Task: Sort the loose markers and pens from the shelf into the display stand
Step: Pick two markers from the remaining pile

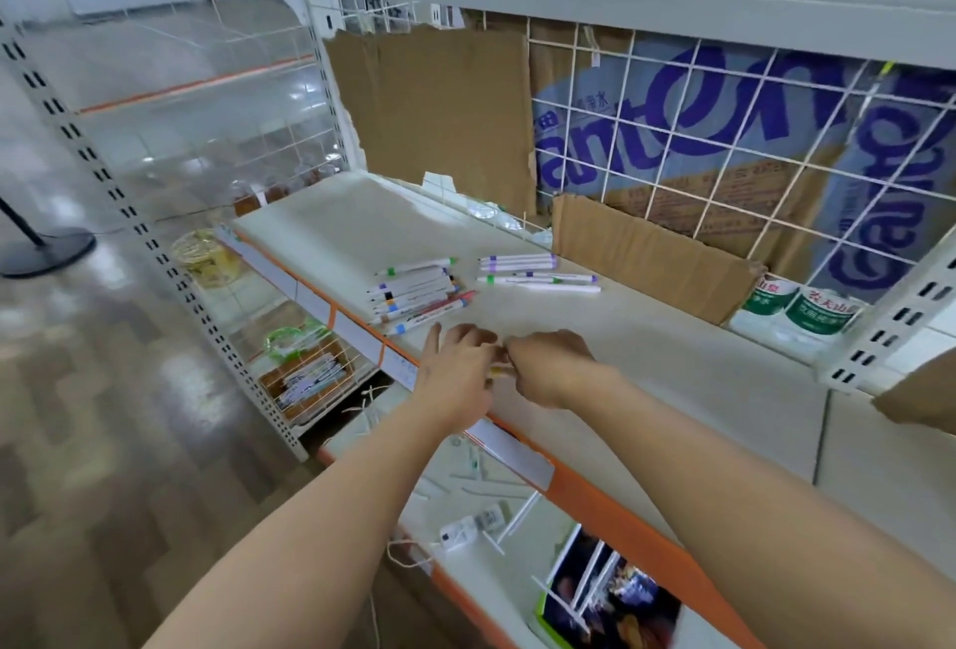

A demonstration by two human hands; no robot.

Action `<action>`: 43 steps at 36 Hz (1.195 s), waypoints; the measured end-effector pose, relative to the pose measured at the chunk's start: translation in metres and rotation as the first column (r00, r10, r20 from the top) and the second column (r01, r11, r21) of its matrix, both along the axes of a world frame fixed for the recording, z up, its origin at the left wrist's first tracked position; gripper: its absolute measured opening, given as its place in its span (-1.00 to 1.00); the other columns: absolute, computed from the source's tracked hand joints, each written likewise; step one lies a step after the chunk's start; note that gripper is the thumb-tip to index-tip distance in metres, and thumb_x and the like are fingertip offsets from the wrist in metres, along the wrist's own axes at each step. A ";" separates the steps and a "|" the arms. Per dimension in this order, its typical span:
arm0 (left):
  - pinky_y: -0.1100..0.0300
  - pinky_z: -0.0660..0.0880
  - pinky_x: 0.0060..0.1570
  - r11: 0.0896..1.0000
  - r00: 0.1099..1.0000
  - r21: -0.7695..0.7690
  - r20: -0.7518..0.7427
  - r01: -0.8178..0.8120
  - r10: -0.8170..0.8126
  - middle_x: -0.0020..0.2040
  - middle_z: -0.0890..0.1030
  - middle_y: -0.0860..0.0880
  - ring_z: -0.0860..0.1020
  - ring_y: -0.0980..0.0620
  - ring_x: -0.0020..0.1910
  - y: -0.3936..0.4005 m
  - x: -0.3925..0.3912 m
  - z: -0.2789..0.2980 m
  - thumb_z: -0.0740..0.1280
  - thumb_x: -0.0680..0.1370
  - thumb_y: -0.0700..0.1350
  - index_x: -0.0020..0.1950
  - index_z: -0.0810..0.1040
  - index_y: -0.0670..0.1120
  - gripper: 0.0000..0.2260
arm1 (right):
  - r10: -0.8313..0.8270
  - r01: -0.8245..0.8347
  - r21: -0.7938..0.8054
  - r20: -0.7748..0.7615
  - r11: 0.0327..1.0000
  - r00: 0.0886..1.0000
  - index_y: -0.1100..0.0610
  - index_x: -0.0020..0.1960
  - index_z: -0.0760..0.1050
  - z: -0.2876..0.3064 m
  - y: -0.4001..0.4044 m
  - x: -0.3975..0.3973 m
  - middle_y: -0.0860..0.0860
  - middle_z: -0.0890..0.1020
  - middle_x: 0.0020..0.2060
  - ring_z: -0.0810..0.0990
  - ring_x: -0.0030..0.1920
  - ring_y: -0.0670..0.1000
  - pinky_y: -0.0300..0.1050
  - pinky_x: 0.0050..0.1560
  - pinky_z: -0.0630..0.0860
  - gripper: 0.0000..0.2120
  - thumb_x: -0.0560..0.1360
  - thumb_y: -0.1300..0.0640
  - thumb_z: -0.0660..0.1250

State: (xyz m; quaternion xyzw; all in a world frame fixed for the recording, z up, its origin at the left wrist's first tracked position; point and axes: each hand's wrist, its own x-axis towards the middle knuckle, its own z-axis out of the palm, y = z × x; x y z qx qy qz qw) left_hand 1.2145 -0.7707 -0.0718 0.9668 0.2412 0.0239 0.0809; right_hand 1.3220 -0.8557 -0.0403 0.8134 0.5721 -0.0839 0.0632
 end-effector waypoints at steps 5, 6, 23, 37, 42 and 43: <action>-0.14 -0.21 0.46 0.997 0.997 0.036 0.042 -0.062 0.060 0.29 0.44 0.14 0.22 0.04 0.41 0.020 -0.006 0.011 0.22 0.59 0.04 0.16 0.58 0.11 -0.79 | -0.141 0.160 0.093 -0.178 0.983 0.974 0.03 -0.10 0.43 0.012 0.021 0.004 0.02 0.58 -0.05 0.50 -0.08 0.07 -0.15 -0.19 0.34 -0.80 0.51 -0.10 0.31; -0.12 -0.21 0.46 0.996 0.996 0.037 0.056 -0.076 0.074 0.26 0.46 0.13 0.23 0.03 0.40 0.024 -0.008 0.012 0.22 0.59 0.04 0.16 0.58 0.09 -0.79 | -0.173 0.197 0.100 -0.211 0.975 0.962 0.03 -0.12 0.45 0.014 0.025 0.005 0.01 0.59 -0.09 0.51 -0.10 0.06 -0.15 -0.21 0.34 -0.76 0.47 -0.13 0.36; 0.03 0.36 0.11 0.964 0.959 -0.159 0.155 -0.214 0.238 0.21 0.47 -0.11 0.41 -0.14 0.21 0.079 -0.005 0.005 0.22 0.57 -0.13 0.27 0.41 -0.08 -0.73 | -0.140 0.662 0.435 -0.763 0.611 0.631 0.13 -0.30 0.43 0.006 0.062 0.008 0.12 0.51 -0.37 0.46 -0.29 0.11 -0.12 -0.28 0.29 -0.76 0.53 0.19 0.32; 0.10 0.30 0.13 0.967 0.976 0.136 -0.010 -0.214 0.217 0.14 0.50 -0.06 0.43 -0.08 0.18 0.109 0.020 -0.023 0.15 0.58 -0.15 0.22 0.43 -0.10 -0.77 | -0.273 0.570 0.495 -0.549 0.656 0.790 0.14 -0.07 0.32 -0.018 0.044 0.033 0.18 0.62 -0.17 0.56 -0.14 0.23 0.03 -0.14 0.47 -0.92 0.59 0.17 0.18; 0.09 0.31 0.12 0.967 0.971 0.091 0.009 -0.239 0.239 0.17 0.50 -0.04 0.42 -0.07 0.21 0.103 0.026 -0.022 0.12 0.61 -0.14 0.25 0.42 -0.10 -0.76 | -0.287 0.533 0.531 -0.477 0.658 0.830 0.27 0.16 0.37 -0.016 0.046 0.037 0.19 0.60 -0.07 0.54 -0.06 0.24 -0.04 -0.17 0.38 -0.81 0.57 0.22 0.20; 0.09 0.32 0.09 0.967 0.969 0.070 0.037 -0.245 0.243 0.17 0.50 -0.05 0.42 -0.08 0.21 0.100 0.027 -0.019 0.12 0.61 -0.14 0.24 0.42 -0.10 -0.77 | -0.291 0.535 0.536 -0.475 0.653 0.830 0.27 0.16 0.38 -0.016 0.046 0.037 0.19 0.59 -0.06 0.54 -0.06 0.24 -0.05 -0.18 0.36 -0.81 0.58 0.22 0.19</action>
